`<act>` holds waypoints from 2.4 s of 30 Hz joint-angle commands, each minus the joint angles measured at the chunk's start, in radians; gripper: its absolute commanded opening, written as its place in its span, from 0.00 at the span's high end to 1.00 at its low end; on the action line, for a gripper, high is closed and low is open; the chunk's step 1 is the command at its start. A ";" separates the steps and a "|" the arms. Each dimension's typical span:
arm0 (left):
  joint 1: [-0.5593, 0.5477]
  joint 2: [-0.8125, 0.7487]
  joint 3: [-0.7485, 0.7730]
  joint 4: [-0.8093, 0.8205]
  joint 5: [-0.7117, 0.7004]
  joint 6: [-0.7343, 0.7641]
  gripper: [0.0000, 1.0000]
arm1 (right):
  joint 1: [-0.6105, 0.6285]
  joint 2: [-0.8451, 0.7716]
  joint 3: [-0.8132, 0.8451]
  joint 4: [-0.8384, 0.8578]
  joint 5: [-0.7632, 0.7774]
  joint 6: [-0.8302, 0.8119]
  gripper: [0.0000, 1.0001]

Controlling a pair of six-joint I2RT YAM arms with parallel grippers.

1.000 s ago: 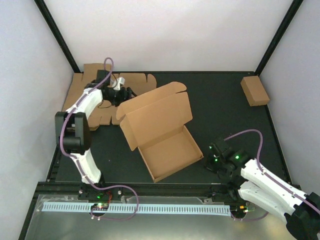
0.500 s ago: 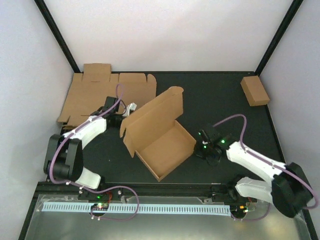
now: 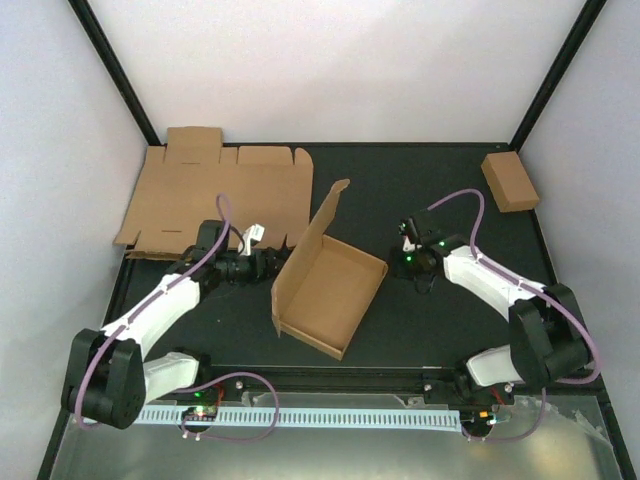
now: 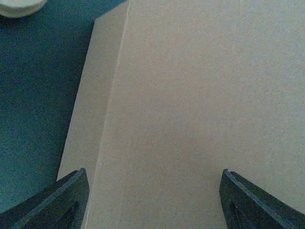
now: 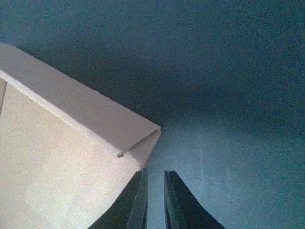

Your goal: Fold the paper box

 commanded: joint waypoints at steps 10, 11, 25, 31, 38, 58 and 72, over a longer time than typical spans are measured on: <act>0.025 0.211 0.260 -0.082 -0.351 0.113 0.22 | -0.016 -0.018 0.001 -0.089 0.132 0.036 0.93; 0.022 0.250 0.280 -0.081 -0.345 0.116 0.25 | -0.015 -0.010 -0.003 -0.078 0.121 0.042 0.94; -0.163 0.450 0.377 -0.022 -0.329 0.074 0.35 | 0.079 0.138 0.090 -0.006 0.093 0.129 0.98; -0.165 0.506 0.379 0.021 -0.252 0.065 0.41 | 0.087 0.182 0.127 0.022 0.077 0.068 0.98; -0.166 0.542 0.378 0.049 -0.195 0.060 0.41 | 0.087 0.190 0.118 0.068 0.037 0.008 0.98; -0.068 0.553 0.520 -0.140 -0.431 0.175 0.89 | 0.087 0.229 0.145 -0.004 0.149 -0.049 0.98; -0.215 0.775 0.776 -0.317 -0.622 0.285 0.98 | 0.087 0.264 0.172 -0.041 0.235 -0.056 0.98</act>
